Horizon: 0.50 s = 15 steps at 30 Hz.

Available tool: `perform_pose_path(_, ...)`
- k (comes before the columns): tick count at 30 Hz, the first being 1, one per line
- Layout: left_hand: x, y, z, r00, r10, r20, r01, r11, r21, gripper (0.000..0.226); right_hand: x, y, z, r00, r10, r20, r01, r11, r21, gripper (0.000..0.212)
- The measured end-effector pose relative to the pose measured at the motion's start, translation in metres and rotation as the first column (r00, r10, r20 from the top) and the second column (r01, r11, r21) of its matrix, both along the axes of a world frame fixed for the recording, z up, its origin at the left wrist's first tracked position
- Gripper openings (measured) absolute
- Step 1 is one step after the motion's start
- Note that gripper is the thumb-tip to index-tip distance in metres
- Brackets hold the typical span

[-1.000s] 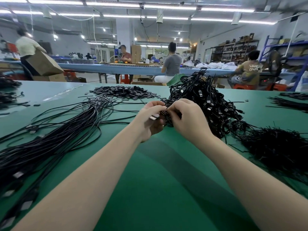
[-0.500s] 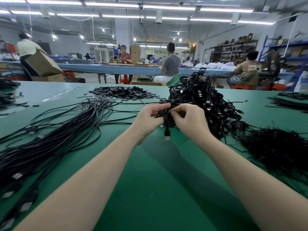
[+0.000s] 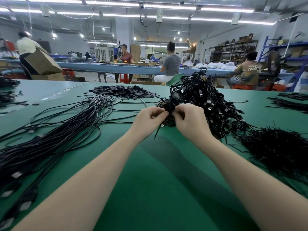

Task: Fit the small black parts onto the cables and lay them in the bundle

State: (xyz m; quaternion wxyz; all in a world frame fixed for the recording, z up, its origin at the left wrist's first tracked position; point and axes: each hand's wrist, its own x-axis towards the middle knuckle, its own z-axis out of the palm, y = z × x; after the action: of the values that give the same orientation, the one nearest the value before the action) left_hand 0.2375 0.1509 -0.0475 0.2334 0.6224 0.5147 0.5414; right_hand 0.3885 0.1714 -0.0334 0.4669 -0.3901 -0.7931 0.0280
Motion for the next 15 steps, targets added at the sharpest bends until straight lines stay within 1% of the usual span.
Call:
perform_pose_path(1, 0.002, 0.000, 0.001, 0.999, 0.012, 0.048, -0.010, 0.999, -0.036, 0.005, -0.001, -0.001, 0.000, 1.000, -0.012, 0.009, 0.012, 0.999, 0.046, 0.013)
perform_pose_path(2, 0.004, 0.001, 0.002, 0.990, 0.012, 0.138, 0.001, 0.995, -0.098, 0.011, -0.001, -0.001, 0.000, 1.000, -0.017, 0.012, 0.016, 0.997, 0.070, 0.014)
perform_pose_path(3, 0.007, 0.001, 0.004, 0.966, 0.007, 0.259, 0.040, 0.984, -0.176, 0.017, 0.000, -0.002, 0.000, 0.999, -0.026, 0.030, 0.023, 0.995, 0.095, 0.015)
perform_pose_path(4, 0.010, 0.000, 0.008, 0.926, 0.005, 0.378, 0.096, 0.964, -0.248, 0.019, 0.000, -0.003, 0.000, 0.997, -0.040, 0.058, 0.032, 0.990, 0.134, 0.015)
perform_pose_path(6, 0.016, -0.002, 0.017, 0.802, 0.012, 0.597, 0.227, 0.919, -0.324, 0.007, 0.002, -0.005, -0.001, 0.988, -0.086, 0.129, 0.049, 0.963, 0.264, 0.015)
perform_pose_path(7, 0.018, -0.004, 0.021, 0.739, 0.017, 0.674, 0.285, 0.898, -0.335, 0.005, 0.002, -0.007, -0.002, 0.981, -0.113, 0.155, 0.057, 0.944, 0.326, 0.013)
perform_pose_path(8, 0.020, -0.005, 0.023, 0.701, 0.012, 0.713, 0.324, 0.886, -0.333, 0.011, 0.003, -0.008, -0.004, 0.977, -0.137, 0.162, 0.068, 0.925, 0.374, 0.010)
perform_pose_path(9, 0.021, -0.006, 0.025, 0.681, -0.004, 0.732, 0.347, 0.882, -0.318, 0.015, 0.004, -0.009, -0.005, 0.977, -0.152, 0.148, 0.082, 0.914, 0.398, 0.009)
perform_pose_path(10, 0.021, -0.006, 0.025, 0.696, -0.038, 0.717, 0.352, 0.888, -0.295, 0.017, 0.004, -0.008, -0.005, 0.981, -0.153, 0.116, 0.096, 0.913, 0.396, 0.008)
perform_pose_path(12, 0.021, -0.006, 0.023, 0.768, -0.111, 0.631, 0.322, 0.918, -0.232, 0.025, 0.006, -0.003, -0.004, 0.990, -0.131, 0.048, 0.107, 0.933, 0.342, 0.012)
perform_pose_path(13, 0.020, -0.005, 0.021, 0.828, -0.136, 0.543, 0.279, 0.941, -0.190, 0.030, 0.008, -0.001, -0.003, 0.992, -0.119, 0.034, 0.102, 0.944, 0.313, 0.014)
perform_pose_path(14, 0.018, -0.005, 0.018, 0.894, -0.145, 0.424, 0.224, 0.964, -0.142, 0.034, 0.009, 0.001, -0.004, 0.994, -0.106, 0.030, 0.092, 0.951, 0.295, 0.015)
perform_pose_path(15, 0.018, -0.006, 0.015, 0.941, -0.143, 0.308, 0.179, 0.980, -0.092, 0.036, 0.010, 0.002, -0.004, 0.995, -0.091, 0.029, 0.079, 0.957, 0.278, 0.015)
